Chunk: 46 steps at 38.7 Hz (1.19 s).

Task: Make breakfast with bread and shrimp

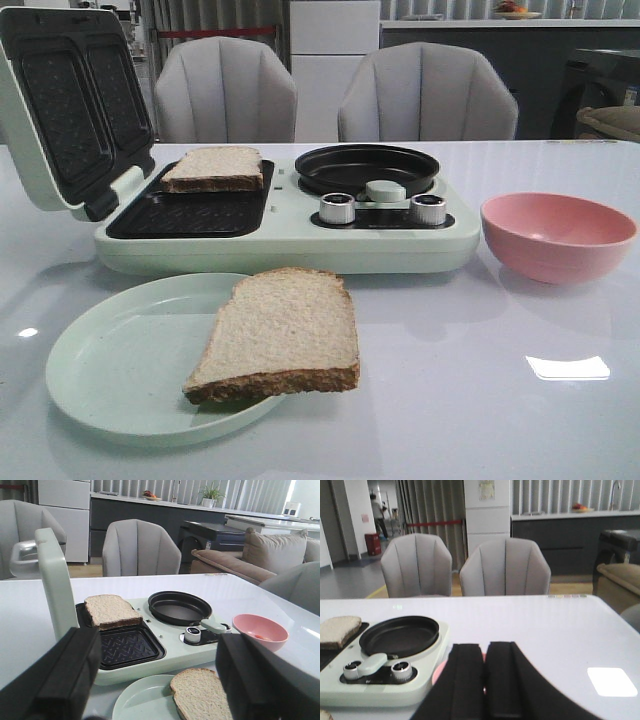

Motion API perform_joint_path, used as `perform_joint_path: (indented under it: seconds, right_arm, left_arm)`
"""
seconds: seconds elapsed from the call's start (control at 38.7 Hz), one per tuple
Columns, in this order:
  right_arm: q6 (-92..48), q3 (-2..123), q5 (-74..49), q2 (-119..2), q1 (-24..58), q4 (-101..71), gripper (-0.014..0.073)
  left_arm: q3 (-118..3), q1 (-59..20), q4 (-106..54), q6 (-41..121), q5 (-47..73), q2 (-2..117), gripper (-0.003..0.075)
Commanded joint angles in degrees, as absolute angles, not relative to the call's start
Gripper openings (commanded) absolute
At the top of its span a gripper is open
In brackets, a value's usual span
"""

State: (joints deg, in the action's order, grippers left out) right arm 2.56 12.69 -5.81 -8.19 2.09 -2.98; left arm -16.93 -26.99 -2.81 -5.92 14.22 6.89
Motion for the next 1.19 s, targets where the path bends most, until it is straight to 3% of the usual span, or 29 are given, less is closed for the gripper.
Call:
perform_joint_path:
  seconds: [0.0,0.39,0.57,0.7,0.98,1.16]
  right_arm:
    - [2.62,18.08,-6.31,-13.56,2.1,-2.32,0.0141]
    - [2.62,18.65,-8.3,-17.43,2.1,-2.66,0.0158]
    - [2.62,22.31,-14.41,-22.06,2.1,-2.71,0.039]
    - [2.62,25.86,-18.15,-27.48,2.1,-3.93,0.049]
    - [2.62,37.44,-28.36,-47.04,9.29,-9.62,0.0498]
    - [2.08,42.08,-28.59,-59.14,13.37,-19.65,0.0498]
  left_arm:
    - [-18.6,-27.41,-3.3,-6.48,8.98,7.48,0.0543]
    - [-18.39,-27.41,-3.3,-6.48,8.86,7.48,0.0543]
    - [-18.39,-27.41,-3.3,-6.48,8.86,7.48,0.0543]
    - [-18.39,-27.41,-3.3,-6.48,8.86,7.48,0.0543]
    - [-18.39,-27.41,-3.3,-6.48,8.86,7.48,0.0543]
    - [-18.39,-27.41,-3.3,-6.48,8.86,7.48,0.0543]
